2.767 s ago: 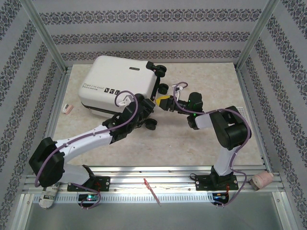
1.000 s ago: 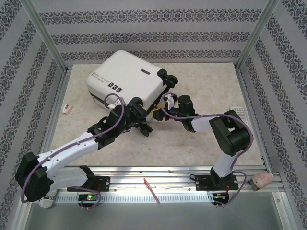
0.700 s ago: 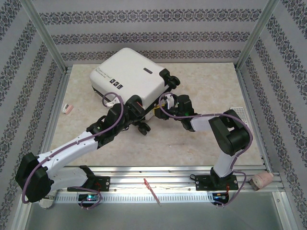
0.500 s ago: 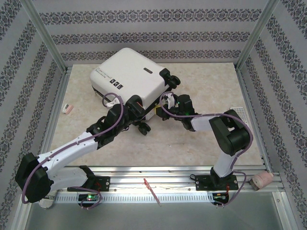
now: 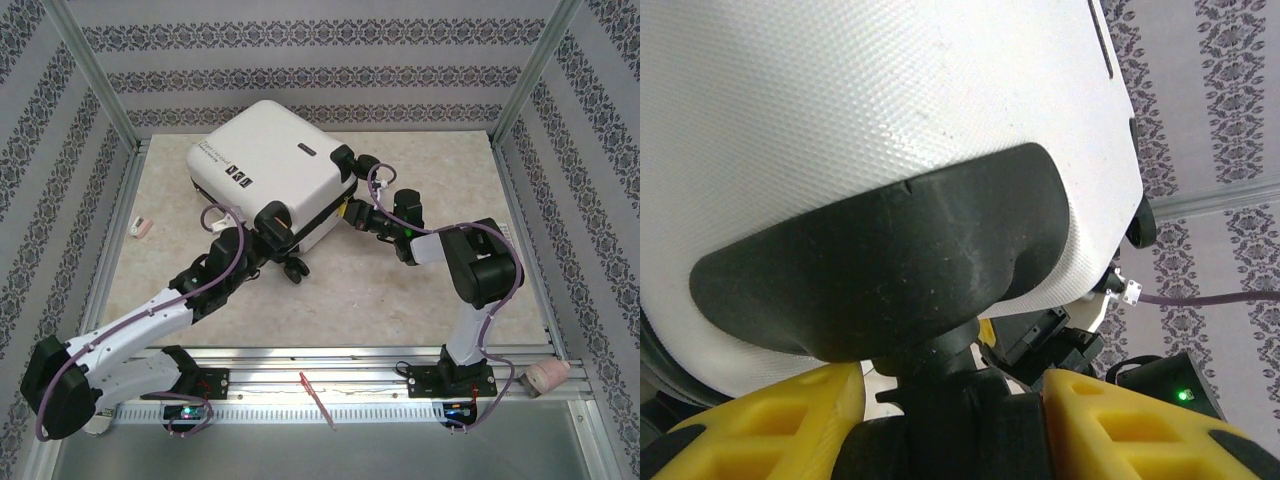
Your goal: Pack the luggage
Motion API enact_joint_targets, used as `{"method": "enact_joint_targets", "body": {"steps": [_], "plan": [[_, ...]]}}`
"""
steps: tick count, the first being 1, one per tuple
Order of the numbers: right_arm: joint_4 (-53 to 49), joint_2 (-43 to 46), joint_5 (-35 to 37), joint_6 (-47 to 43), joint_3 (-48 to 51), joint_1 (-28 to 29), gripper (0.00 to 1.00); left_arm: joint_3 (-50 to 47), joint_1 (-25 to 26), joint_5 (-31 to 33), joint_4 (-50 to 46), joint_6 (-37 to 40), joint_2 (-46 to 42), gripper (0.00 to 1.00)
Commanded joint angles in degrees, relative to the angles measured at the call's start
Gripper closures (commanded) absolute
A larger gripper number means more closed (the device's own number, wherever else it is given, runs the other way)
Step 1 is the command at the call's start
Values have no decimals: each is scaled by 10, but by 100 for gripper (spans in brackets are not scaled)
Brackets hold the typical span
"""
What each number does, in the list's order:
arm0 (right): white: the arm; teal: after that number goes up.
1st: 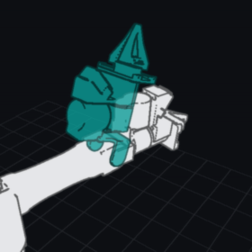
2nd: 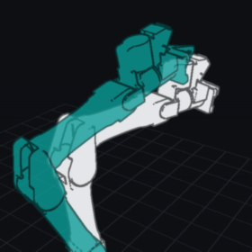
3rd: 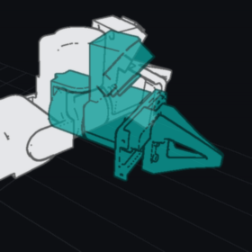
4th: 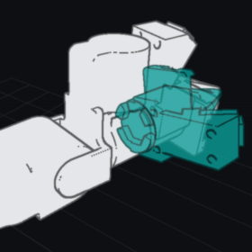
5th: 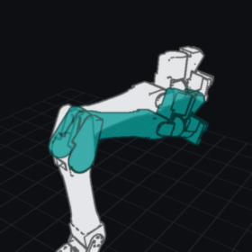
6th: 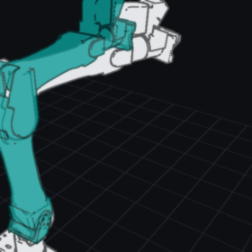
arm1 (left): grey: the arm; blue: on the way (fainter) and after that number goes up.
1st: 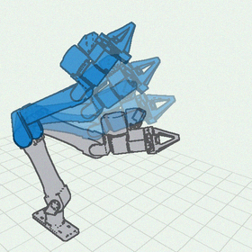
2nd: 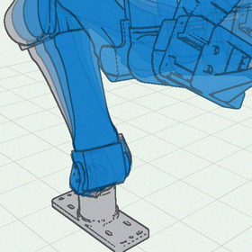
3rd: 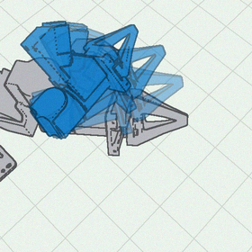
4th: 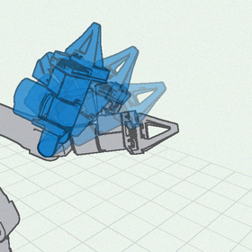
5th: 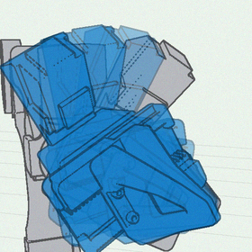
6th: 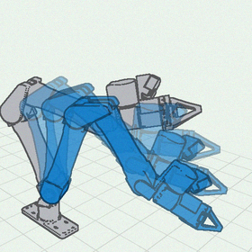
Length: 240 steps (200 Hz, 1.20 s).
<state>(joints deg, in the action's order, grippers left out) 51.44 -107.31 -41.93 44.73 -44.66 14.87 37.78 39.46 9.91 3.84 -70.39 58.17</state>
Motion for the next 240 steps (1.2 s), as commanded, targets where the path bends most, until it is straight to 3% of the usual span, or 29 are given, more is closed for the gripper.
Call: {"method": "enact_joint_targets", "body": {"steps": [1,36,67,86,113,146,210,230,240], "plan": [[12,4,66,23,-31,-31,100,7,-7,13,14,89,-49,81],[22,-11,56,31,-52,-61,100,15,-48,-27,-46,110,-75,81],[30,-6,24,32,-48,-61,100,40,-146,-114,-131,164,-98,80],[39,9,17,28,-22,-44,100,66,-212,-170,-188,205,-100,80],[41,30,19,17,18,4,100,107,-280,-202,-261,261,-98,80],[25,40,31,-10,29,44,100,127,-344,-249,-282,298,-91,75],[40,-16,5,28,-59,-16,100,191,-367,-280,-314,368,-38,75],[27,-17,-18,2,-66,-6,100,208,-368,-274,-321,377,-35,68],[52,-19,-36,-1,-60,-2,100,219,-367,-273,-324,380,-34,59]]}}
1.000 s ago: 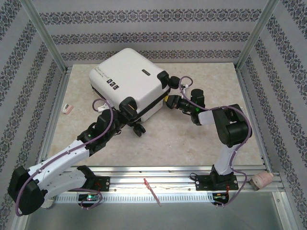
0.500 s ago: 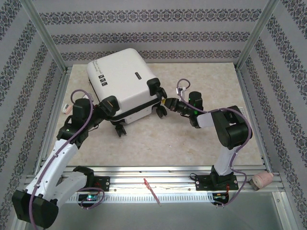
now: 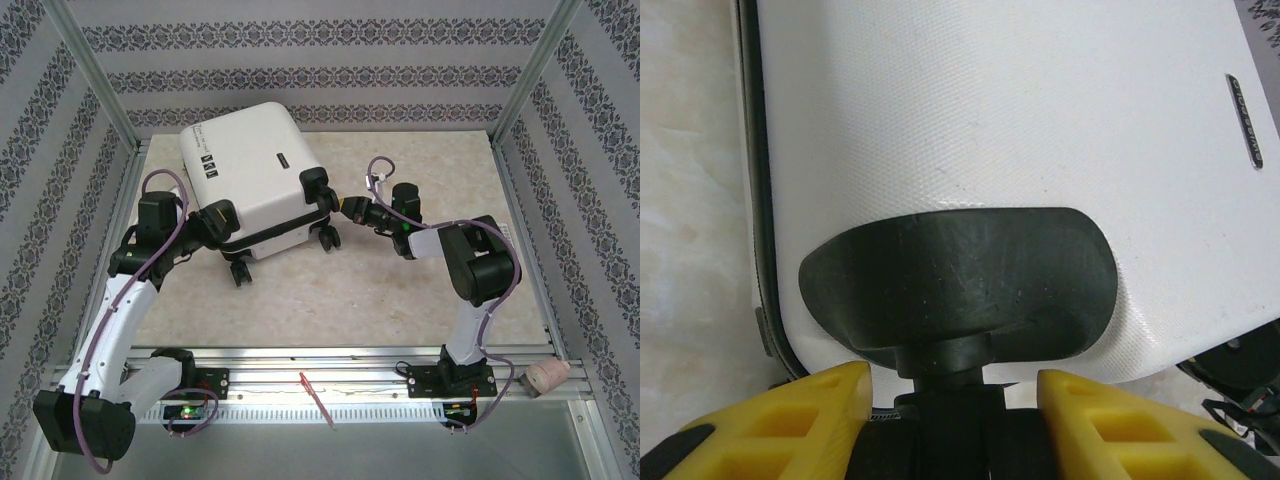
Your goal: Pack the luggage
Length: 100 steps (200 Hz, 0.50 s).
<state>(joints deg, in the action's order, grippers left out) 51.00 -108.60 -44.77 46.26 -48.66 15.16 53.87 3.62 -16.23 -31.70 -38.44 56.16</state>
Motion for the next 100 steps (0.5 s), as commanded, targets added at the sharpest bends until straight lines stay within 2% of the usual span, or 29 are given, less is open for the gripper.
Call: {"method": "enact_joint_targets", "body": {"steps": [1,22,50,70,85,100], "plan": [[58,-6,-9,-17,-20,-4,100,59,-9,-12,31,61,-13,58],[55,-11,-34,-41,-20,3,100,86,-10,-17,24,67,-9,44],[58,-20,-49,-46,-24,11,100,106,-7,-34,32,55,-10,34],[59,-20,-51,-47,-25,13,100,107,0,-39,43,38,-15,31],[54,-18,-50,-51,-25,16,100,112,29,-27,51,30,-14,30],[49,-15,-49,-56,-24,17,100,125,90,23,48,35,-6,29]]}}
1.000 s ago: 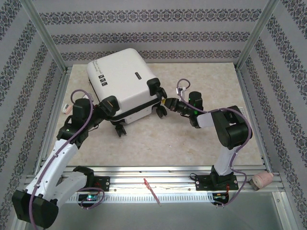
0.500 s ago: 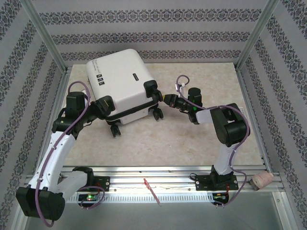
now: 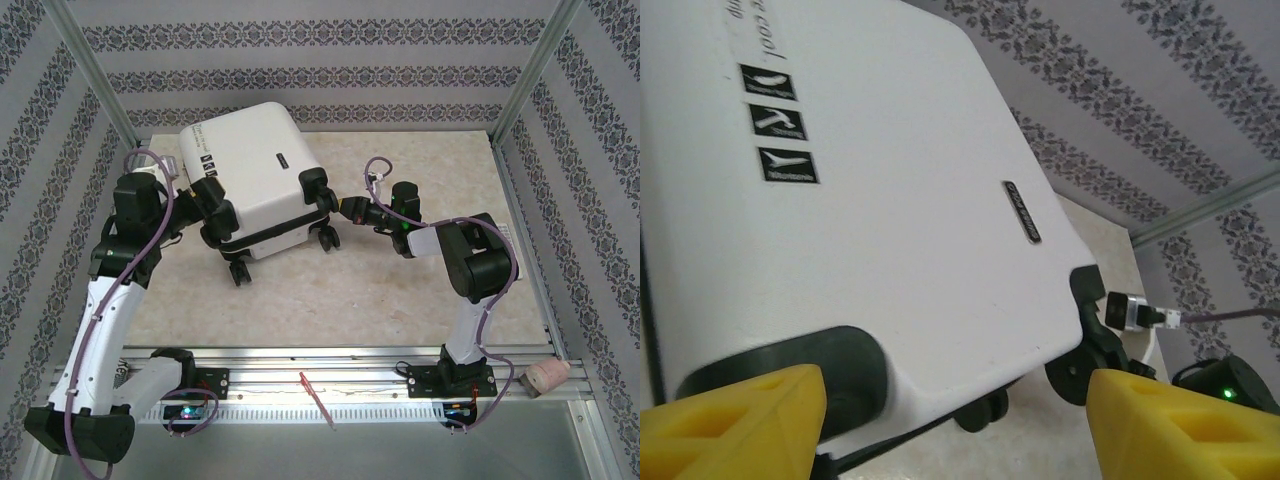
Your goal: Pack the luggage
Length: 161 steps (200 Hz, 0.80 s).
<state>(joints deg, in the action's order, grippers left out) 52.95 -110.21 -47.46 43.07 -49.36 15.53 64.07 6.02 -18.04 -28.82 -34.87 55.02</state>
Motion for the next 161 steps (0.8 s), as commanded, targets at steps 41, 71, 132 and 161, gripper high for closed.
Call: {"method": "enact_joint_targets", "body": {"steps": [41,71,132,161], "plan": [[31,1,-18,-20,-15,13,100,98,265,197,-3,26,118,26],[31,5,-17,-19,-12,13,100,175,338,264,-38,32,241,26],[33,12,-18,-20,-5,13,100,306,409,373,-112,14,413,23],[35,17,-19,-19,1,13,100,313,412,391,-111,-6,446,21]]}}
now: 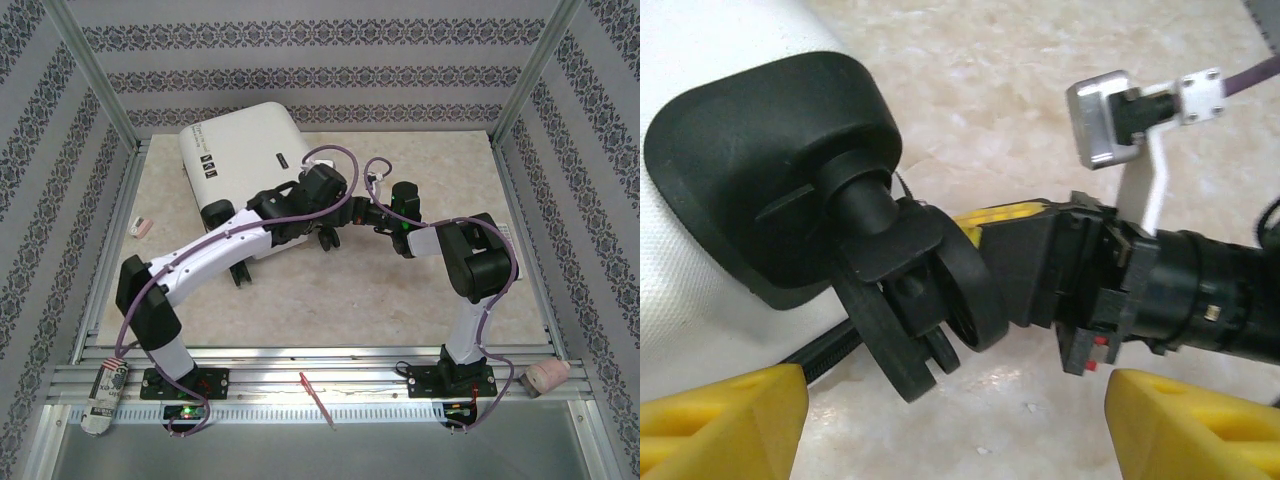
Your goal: Pack the luggage
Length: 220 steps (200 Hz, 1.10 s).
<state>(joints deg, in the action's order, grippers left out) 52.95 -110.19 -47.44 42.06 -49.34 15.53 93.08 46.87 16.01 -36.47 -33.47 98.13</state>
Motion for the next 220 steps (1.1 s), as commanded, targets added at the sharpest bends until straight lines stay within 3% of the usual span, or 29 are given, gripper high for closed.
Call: {"method": "enact_joint_targets", "body": {"steps": [1,108,170,220], "plan": [[36,17,-19,-9,1,13,100,23,3,51,-35,-20,17,21],[49,12,-22,-2,10,13,100,55,2,89,3,-8,93,20],[53,14,-29,-6,13,13,100,70,1,116,16,-12,131,29],[60,10,-37,-7,12,12,100,68,1,147,9,-16,137,48]]}}
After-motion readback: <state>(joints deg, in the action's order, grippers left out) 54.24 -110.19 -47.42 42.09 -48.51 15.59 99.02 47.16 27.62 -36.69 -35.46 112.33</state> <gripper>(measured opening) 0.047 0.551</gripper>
